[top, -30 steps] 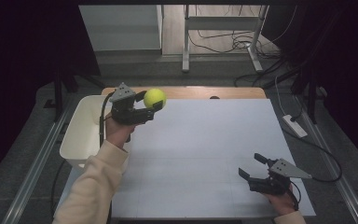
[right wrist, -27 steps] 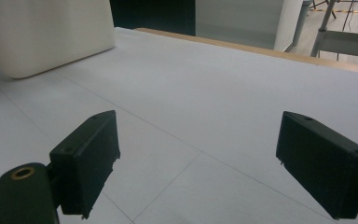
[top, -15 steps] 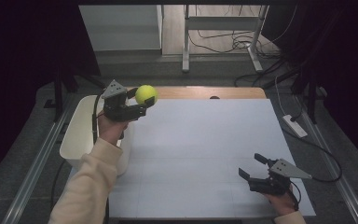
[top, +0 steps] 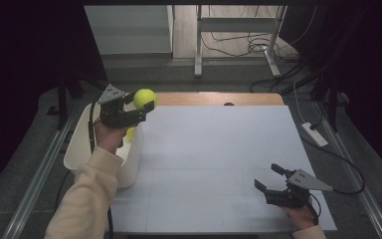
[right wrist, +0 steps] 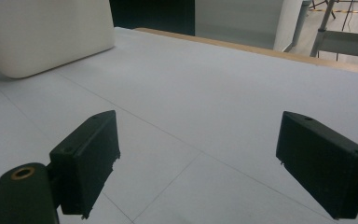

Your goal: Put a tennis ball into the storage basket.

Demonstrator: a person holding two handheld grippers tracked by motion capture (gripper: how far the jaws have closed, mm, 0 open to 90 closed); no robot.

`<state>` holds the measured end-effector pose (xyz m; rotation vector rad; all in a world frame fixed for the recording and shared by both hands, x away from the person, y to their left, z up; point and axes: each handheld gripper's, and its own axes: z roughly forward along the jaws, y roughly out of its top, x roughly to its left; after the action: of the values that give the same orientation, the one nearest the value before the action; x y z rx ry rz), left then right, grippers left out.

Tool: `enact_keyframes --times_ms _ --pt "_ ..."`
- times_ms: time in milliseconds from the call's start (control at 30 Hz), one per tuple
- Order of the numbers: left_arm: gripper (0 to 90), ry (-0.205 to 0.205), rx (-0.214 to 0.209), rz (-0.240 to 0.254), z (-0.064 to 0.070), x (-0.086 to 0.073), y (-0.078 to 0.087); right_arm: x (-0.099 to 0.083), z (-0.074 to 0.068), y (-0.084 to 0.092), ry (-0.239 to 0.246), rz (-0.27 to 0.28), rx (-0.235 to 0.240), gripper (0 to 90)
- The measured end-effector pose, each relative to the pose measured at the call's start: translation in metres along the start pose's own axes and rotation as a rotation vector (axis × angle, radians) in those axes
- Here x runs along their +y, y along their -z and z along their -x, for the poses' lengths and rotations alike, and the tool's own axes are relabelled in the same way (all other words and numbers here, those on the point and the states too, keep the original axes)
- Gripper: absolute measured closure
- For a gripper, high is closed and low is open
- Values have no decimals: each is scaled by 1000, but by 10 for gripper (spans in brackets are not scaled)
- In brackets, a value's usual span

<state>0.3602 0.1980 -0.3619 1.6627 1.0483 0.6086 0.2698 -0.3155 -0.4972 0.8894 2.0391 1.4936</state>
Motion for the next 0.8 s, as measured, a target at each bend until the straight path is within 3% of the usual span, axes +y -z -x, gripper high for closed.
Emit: enact_keyframes --times_ms 800 --pt "282 52 101 -28 -31 -9 15 0 0 0 0 -1 1 131"
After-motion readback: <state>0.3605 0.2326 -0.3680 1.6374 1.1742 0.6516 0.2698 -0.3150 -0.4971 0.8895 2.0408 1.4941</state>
